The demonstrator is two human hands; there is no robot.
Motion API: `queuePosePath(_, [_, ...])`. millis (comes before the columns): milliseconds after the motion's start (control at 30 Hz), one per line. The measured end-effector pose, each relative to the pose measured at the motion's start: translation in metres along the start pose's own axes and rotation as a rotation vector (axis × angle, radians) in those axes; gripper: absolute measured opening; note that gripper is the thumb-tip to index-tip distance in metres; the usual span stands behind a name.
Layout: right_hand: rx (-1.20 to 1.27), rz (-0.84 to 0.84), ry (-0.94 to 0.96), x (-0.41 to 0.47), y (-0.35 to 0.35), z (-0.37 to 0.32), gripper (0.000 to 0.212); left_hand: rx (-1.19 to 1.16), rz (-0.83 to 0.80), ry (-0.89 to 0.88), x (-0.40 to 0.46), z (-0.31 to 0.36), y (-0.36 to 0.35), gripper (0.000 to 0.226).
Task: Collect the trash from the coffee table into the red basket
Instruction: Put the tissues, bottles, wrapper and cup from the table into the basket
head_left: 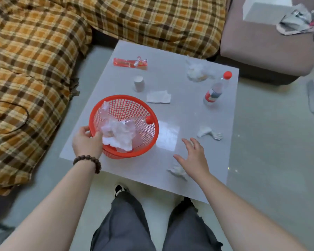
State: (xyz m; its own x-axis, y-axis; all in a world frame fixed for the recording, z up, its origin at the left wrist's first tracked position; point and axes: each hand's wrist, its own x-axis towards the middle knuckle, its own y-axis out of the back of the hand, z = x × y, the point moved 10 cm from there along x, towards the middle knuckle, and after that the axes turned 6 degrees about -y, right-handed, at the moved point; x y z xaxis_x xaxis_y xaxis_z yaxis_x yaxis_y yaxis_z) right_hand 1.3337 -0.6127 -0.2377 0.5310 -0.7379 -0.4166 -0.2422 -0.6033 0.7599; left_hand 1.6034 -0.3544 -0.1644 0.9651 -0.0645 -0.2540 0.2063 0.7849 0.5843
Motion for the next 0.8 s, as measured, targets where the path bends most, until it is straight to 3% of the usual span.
queuePosePath(233, [-0.236, -0.224, 0.027, 0.0, -0.065, 0.101, 0.09, -0.017, 0.156, 0.077, -0.084, -0.041, -0.017, 0.024])
queuePosePath(467, [-0.333, -0.32, 0.241, 0.012, -0.136, 0.102, 0.066, -0.026, 0.231, 0.164, -0.134, -0.091, -0.011, 0.023])
queuePosePath(633, [-0.272, -0.255, 0.347, 0.016, -0.142, 0.098, 0.033, -0.041, 0.296, 0.164, -0.149, -0.108, -0.002, 0.017])
queuePosePath(800, [0.148, -0.06, 0.144, 0.026, -0.072, 0.072, 0.029, -0.049, 0.268, 0.156, -0.151, -0.096, -0.001, 0.023])
